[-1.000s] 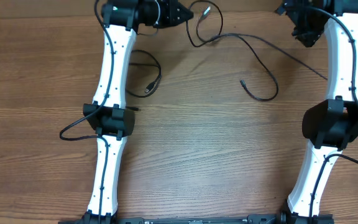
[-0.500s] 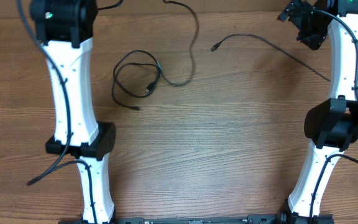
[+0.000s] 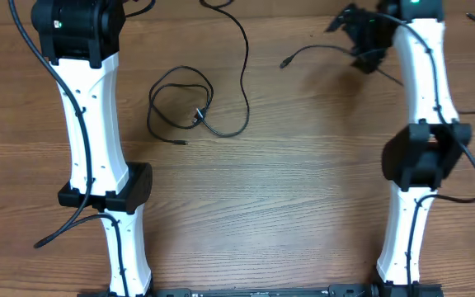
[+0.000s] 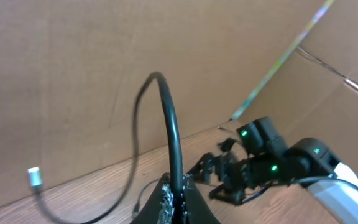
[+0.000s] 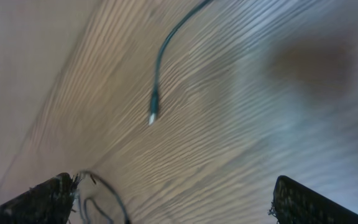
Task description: Untangle cables
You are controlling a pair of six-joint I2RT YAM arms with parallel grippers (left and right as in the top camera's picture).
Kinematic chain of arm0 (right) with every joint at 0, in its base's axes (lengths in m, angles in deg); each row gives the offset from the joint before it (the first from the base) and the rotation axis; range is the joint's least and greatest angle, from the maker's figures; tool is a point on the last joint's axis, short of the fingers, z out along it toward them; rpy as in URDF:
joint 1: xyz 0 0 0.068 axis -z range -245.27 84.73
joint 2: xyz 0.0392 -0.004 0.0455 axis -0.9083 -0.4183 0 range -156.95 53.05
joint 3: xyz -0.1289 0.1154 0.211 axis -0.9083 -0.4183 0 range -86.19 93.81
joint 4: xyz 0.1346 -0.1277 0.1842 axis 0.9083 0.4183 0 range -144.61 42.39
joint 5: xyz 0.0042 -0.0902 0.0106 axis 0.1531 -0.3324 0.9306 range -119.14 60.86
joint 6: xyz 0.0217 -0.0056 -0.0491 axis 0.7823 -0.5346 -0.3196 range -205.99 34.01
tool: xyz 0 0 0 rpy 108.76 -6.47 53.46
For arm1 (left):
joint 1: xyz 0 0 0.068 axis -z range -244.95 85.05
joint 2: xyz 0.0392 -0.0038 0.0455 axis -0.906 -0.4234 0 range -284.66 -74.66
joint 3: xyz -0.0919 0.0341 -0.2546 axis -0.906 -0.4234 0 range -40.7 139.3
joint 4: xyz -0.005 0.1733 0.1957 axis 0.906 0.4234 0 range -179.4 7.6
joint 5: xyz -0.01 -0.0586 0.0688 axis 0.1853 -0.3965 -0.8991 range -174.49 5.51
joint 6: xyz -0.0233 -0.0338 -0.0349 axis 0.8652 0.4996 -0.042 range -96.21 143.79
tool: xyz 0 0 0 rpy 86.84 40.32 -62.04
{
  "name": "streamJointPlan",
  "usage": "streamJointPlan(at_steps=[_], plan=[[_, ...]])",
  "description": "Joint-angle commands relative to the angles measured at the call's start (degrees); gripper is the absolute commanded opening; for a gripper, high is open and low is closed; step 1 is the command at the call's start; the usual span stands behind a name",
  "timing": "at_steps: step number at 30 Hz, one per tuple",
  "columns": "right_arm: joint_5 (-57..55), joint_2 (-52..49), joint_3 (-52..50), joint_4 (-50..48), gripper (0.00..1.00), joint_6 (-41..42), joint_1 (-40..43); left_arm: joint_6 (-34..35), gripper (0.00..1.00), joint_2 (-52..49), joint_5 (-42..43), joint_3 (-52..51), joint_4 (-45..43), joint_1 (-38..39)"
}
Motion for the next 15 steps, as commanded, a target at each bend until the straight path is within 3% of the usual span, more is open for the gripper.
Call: streamJointPlan(at_steps=[1,15], plan=[[4.4,-3.6,-0.5,-1.8,1.0,3.1,-2.9,-2.1,0.04,0.0,-2.0,0.5,1.3,-2.6],[5.1,-10.1,-1.0,-6.8,0.95,7.2,-7.8,-6.0,0.04,0.0,-13.7,0.5,11.1,-8.5]])
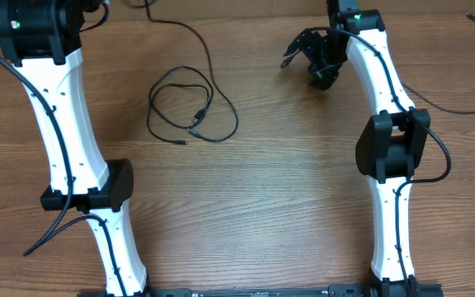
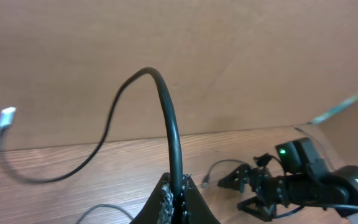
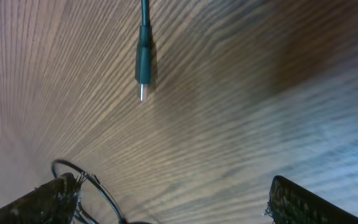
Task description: Untangle cables
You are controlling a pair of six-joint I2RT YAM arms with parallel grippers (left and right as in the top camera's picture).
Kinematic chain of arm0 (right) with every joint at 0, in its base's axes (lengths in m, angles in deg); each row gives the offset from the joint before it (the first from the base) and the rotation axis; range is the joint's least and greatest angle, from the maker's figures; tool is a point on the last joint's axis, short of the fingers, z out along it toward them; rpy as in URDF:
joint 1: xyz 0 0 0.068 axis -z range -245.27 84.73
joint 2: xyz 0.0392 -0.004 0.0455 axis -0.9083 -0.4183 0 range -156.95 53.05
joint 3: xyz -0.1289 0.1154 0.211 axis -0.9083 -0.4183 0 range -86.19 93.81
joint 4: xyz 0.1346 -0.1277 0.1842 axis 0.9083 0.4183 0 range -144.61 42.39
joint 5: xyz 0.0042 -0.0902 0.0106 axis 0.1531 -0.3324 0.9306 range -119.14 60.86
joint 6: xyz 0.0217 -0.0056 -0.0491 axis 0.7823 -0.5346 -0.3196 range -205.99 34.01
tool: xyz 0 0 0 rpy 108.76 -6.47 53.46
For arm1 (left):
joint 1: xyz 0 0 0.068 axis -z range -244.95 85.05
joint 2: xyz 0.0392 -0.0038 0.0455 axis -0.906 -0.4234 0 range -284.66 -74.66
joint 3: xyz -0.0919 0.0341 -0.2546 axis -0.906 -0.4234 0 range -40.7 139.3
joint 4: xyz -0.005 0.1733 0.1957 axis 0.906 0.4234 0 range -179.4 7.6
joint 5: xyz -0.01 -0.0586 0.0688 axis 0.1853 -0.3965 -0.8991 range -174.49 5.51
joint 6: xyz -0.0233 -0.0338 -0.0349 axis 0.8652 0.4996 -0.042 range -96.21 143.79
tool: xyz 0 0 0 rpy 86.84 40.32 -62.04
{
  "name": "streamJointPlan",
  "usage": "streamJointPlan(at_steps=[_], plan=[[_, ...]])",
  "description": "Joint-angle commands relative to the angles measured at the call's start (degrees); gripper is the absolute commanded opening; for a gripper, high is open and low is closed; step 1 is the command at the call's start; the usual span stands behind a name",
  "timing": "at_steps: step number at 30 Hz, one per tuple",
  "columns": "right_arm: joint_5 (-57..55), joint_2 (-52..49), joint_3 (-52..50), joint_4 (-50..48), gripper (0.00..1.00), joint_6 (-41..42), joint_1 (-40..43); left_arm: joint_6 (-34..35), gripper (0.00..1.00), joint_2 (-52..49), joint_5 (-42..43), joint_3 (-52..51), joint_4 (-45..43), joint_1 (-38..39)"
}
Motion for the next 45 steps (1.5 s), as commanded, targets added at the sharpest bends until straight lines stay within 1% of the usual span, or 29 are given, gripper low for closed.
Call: streamJointPlan(at_steps=[1,3,6,13,24,29,33,41,45], plan=[[1.1,-0.3,-1.0,-4.2,0.95,1.9,-1.2,-3.0,0.04,0.0,-4.5,0.5,-0.1,-0.2],[2.7,-0.3,-1.0,-7.8,0.95,2.3,-1.6,-4.0,0.04,0.0,-5.4,0.5,-0.1,-0.3],[3.3,-0.3,-1.0,-11.7,0.95,5.0,-2.2,-5.4,0.04,0.0,-5.6,0.5,0.0,-0.5],[3.2,-0.5,-2.3,-15.9,0.95,5.5,-2.3,-6.0,0.04,0.0,-5.6,0.5,0.3,-1.7],[1.3,-1.3,-5.7,-17.6,0.94,7.7,-2.3,-6.6,0.04,-0.1,-5.6,0.5,1.4,-2.7],[1.1,-3.1,-5.9,-17.4,0.9,8.5,-2.3,-6.6,0.04,0.0,-5.6,0.5,1.5,-2.7],[0.0,-3.8,-5.9,-16.5,0.9,9.4,-2.3,-6.6,0.04,0.0,-5.6,0.5,1.6,-2.7],[-5.8,-3.8,-5.8,-12.3,0.9,7.8,-2.3,-6.8,0.04,0.0,-5.6,0.5,1.8,-2.7],[-6.5,-3.8,-5.8,-12.3,0.83,7.7,-2.3,-6.8,0.04,0.0,-5.6,0.5,2.4,-2.7]])
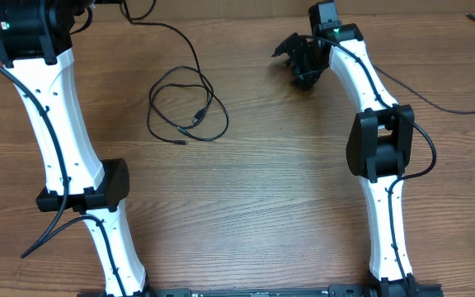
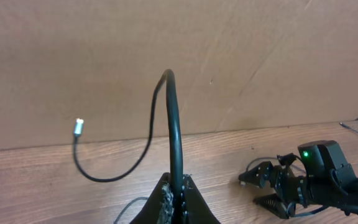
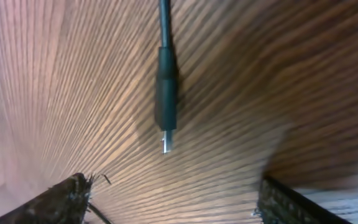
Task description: Untangle cables
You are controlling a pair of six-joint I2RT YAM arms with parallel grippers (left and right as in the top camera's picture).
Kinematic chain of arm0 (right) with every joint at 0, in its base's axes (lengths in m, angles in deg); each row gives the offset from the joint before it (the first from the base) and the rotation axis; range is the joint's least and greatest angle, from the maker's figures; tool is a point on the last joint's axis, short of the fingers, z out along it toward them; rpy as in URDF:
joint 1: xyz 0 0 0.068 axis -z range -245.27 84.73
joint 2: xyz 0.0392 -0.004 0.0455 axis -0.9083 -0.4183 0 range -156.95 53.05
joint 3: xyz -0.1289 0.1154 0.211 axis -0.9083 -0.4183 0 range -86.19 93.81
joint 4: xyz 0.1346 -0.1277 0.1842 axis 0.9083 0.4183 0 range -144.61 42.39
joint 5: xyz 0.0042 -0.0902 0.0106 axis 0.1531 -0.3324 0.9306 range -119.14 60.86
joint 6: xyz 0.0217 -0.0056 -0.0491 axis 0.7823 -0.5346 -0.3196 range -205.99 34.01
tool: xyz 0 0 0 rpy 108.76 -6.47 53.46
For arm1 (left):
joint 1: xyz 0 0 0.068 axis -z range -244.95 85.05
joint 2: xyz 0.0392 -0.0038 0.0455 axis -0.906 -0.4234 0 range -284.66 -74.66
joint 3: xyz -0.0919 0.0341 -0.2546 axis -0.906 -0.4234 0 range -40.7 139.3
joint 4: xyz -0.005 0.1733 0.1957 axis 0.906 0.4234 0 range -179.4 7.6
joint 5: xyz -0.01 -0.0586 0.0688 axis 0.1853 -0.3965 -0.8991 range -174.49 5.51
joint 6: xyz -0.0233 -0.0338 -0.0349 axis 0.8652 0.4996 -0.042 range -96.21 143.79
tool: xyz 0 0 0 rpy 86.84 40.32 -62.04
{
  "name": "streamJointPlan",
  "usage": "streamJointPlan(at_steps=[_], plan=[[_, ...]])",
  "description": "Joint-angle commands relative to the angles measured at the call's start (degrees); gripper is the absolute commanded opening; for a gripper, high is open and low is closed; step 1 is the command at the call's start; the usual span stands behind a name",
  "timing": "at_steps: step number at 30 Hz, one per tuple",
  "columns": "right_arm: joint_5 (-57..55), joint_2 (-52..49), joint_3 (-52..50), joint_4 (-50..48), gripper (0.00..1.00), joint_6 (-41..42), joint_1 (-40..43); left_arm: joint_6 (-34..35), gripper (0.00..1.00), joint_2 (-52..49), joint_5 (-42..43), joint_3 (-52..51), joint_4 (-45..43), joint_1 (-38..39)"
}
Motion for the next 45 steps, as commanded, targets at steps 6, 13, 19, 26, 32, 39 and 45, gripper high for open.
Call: streamJointPlan(at_steps=[6,13,19,26,32,39,45], plan=[[-3.8,-1.0,-0.7,-4.9,0.83,-2.7,0.2,-1.6,0.04,0.0,-0.4,0.5,1.2,-0.6],[-3.3,-1.0,-0.7,-8.5,0.7,-2.6,0.1,-1.6,0.04,0.0,-0.4,0.5,2.0,-0.6],[-2.8,-1.0,-0.7,-10.0,0.64,-2.0,0.1,-1.5,0.04,0.0,-0.4,0.5,2.0,-0.7],[-4.1,-1.3,-0.8,-10.4,0.63,-2.0,-1.3,-1.5,0.04,0.0,-0.4,0.5,2.0,-0.7],[-5.1,-1.4,-0.8,-10.9,0.63,-0.8,-2.1,-1.5,0.04,0.0,-0.4,0.5,2.0,-0.7],[-7.7,-1.4,-0.8,-10.6,0.61,-0.6,-2.4,-1.6,0.04,0.0,-0.4,0.5,2.0,-0.7],[-8.3,-1.7,-0.8,-10.3,0.61,-0.6,-2.4,-2.2,0.04,0.0,-0.4,0.5,2.0,-0.7]])
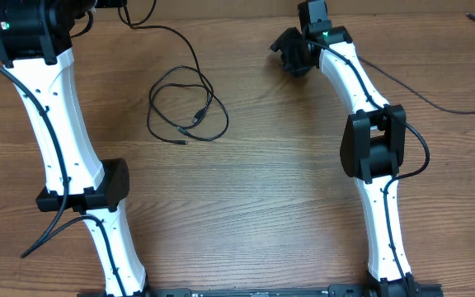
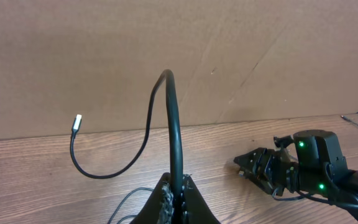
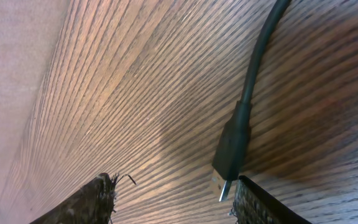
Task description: Untangle cables
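A black cable lies in a loose coil (image 1: 184,107) on the wooden table, one strand running up to my left gripper (image 2: 176,186) at the far left. That gripper is shut on the black cable (image 2: 173,124), which arches over to a silver plug (image 2: 78,121). My right gripper (image 3: 176,199) is open, low over the table at the far middle. A second dark cable's plug (image 3: 229,155) lies flat just inside its right finger (image 3: 263,202). That thinner cable (image 1: 435,103) trails off to the right.
A cardboard wall (image 2: 104,50) stands along the table's far edge, close behind both grippers. My right gripper (image 2: 272,171) also shows in the left wrist view. A loose cable end lies at the far right corner.
My right gripper has shifted slightly left and farther back. The plug, then centred ahead of its fingers, now lies beside the right finger. The left gripper still holds its cable in place.
At first my left gripper held the black cable at the far left and the right gripper hung open at the far right. Both then stood farther left, the right one over the second cable's plug. It is now low around the plug, still open.
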You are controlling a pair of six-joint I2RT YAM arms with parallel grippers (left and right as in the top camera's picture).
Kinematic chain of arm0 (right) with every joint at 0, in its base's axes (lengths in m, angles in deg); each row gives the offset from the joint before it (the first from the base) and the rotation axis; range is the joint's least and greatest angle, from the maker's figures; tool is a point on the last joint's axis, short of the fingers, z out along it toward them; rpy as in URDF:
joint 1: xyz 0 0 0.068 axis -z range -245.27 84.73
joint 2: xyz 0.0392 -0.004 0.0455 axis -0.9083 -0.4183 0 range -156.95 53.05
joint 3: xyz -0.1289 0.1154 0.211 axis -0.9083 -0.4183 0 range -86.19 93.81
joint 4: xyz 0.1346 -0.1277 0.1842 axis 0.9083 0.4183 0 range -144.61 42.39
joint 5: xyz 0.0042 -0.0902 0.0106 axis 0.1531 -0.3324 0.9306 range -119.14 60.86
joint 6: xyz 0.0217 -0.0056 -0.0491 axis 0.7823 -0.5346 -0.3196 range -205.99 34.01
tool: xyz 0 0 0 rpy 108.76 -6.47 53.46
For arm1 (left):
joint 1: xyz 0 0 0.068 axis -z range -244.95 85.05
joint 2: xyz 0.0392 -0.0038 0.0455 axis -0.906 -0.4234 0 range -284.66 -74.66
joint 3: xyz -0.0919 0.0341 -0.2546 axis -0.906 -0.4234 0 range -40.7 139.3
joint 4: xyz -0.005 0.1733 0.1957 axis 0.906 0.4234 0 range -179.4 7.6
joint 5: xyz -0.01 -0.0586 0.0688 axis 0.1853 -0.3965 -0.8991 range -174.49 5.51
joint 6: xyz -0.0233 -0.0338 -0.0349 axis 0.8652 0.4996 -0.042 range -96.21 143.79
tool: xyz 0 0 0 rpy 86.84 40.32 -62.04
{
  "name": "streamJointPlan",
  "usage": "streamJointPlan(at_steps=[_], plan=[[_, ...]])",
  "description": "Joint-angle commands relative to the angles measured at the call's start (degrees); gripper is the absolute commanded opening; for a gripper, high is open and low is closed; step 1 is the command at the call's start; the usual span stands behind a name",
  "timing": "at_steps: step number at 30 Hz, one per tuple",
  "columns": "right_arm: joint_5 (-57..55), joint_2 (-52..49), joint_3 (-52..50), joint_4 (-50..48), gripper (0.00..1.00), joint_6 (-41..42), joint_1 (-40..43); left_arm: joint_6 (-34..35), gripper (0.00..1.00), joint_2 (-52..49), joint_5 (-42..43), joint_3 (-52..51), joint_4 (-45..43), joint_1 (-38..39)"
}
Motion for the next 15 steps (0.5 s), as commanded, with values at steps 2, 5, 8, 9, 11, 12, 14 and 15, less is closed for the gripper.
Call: streamJointPlan(at_steps=[2,5,8,9,11,12,14,15], plan=[[-1.6,-1.7,-0.7,0.3,0.61,0.2,0.0,-1.8,0.04,0.0,-0.4,0.5,0.0,-0.7],[-1.6,-2.3,-0.7,0.3,0.61,0.2,0.0,-2.1,0.04,0.0,-0.5,0.5,0.0,-0.7],[-1.6,-3.0,-0.7,0.1,0.61,0.2,0.0,-2.2,0.04,0.0,-0.4,0.5,0.0,-0.7],[-1.6,-3.4,-0.7,0.0,0.61,0.2,0.0,-2.2,0.04,0.0,-0.5,0.5,0.0,-0.7],[-1.6,-3.8,-0.7,0.0,0.58,0.2,0.0,-2.2,0.04,0.0,-0.5,0.5,0.0,-0.7],[-1.6,-4.0,-0.7,0.0,0.55,0.2,0.0,-2.2,0.04,0.0,-0.7,0.5,0.0,-0.7],[-1.5,-4.5,-0.7,0.0,0.43,0.2,0.0,-2.2,0.04,0.0,-1.3,0.5,0.0,-0.7],[-1.5,-4.6,-0.7,-0.1,0.37,0.2,0.0,-2.2,0.04,0.0,-1.5,0.5,0.0,-0.7]])
